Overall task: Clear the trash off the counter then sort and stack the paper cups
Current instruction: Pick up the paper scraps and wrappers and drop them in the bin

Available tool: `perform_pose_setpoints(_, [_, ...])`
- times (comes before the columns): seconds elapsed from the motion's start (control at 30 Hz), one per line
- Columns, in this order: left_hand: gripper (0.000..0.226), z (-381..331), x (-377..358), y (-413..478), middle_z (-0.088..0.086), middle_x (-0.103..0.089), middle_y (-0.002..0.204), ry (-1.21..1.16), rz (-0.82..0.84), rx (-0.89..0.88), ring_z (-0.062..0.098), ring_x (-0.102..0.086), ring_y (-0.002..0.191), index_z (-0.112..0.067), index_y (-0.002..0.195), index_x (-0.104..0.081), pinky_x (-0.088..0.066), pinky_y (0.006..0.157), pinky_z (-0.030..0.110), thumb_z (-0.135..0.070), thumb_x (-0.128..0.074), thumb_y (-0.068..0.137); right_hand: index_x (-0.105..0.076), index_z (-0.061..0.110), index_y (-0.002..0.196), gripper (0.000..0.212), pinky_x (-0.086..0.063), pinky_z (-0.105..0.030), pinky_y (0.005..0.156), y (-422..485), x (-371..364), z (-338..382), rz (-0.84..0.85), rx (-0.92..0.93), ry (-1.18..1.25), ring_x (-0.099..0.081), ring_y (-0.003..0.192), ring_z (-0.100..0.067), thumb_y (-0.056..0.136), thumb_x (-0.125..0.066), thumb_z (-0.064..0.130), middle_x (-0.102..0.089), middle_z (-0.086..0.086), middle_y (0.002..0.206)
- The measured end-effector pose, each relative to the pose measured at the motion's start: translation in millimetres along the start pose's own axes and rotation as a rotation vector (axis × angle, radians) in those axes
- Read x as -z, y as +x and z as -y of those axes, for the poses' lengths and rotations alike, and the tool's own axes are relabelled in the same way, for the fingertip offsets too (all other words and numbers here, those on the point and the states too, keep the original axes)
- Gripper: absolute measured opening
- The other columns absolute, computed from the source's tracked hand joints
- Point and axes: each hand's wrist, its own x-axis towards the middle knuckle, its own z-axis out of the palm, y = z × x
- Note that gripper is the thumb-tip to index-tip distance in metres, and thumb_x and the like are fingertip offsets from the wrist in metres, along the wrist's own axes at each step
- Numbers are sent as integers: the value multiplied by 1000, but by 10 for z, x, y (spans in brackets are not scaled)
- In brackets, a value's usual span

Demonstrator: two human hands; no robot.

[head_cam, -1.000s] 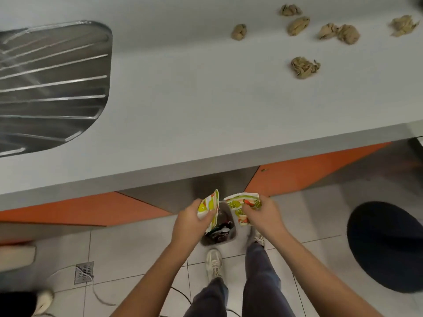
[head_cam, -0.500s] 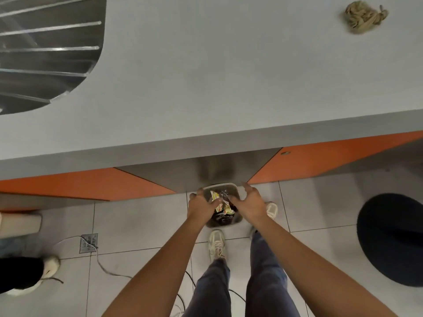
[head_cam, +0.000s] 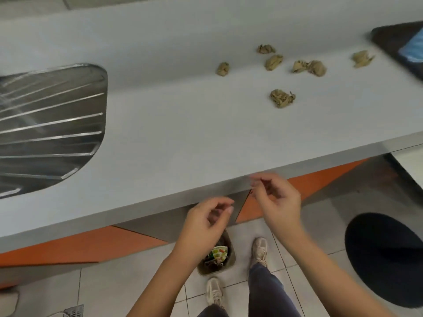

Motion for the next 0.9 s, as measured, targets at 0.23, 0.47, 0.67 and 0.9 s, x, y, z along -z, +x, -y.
perform_pose_setpoints(0.23, [12, -915, -28, 941, -19, -67, 92, 71, 0, -297, 0, -61, 85, -24, 95, -70, -47, 70, 9, -17, -62, 90, -64, 17, 118, 32, -45, -29, 92, 1509, 302, -59, 0, 181, -500, -55, 110, -21, 86, -62, 14, -59, -8, 120])
perform_pose_setpoints(0.47, [7, -1334, -166, 2491, -11, -66, 91, 102, -220, -286, -3, -59, 75, -18, 88, -69, -44, 67, 6, -16, -62, 89, -41, 23, 143, 56, -33, -42, 107, 2437, 334, -468, 398, 153, -972, -36, 133, -32, 93, -51, 45, -39, -9, 148])
perform_pose_setpoints(0.67, [33, -1118, -127, 3656, 11, -57, 120, 571, -329, -146, 27, -52, 113, -14, 110, -66, -47, 92, 36, -39, -61, 89, -71, 8, 93, 10, -45, -34, 45, 2562, 457, -668, 354, 512, -837, -55, 60, -29, 84, -67, 10, -57, -11, 76])
perform_pose_setpoints(0.9, [38, -691, -182, 3917, 15, -48, 139, 719, -203, -61, 35, -41, 128, -11, 129, -58, -32, 107, 36, -28, -55, 95, -64, 12, 116, 26, -45, -28, 59, 3141, 1017, -563, 47, 317, -714, -60, 73, -25, 91, -59, 17, -56, -10, 102])
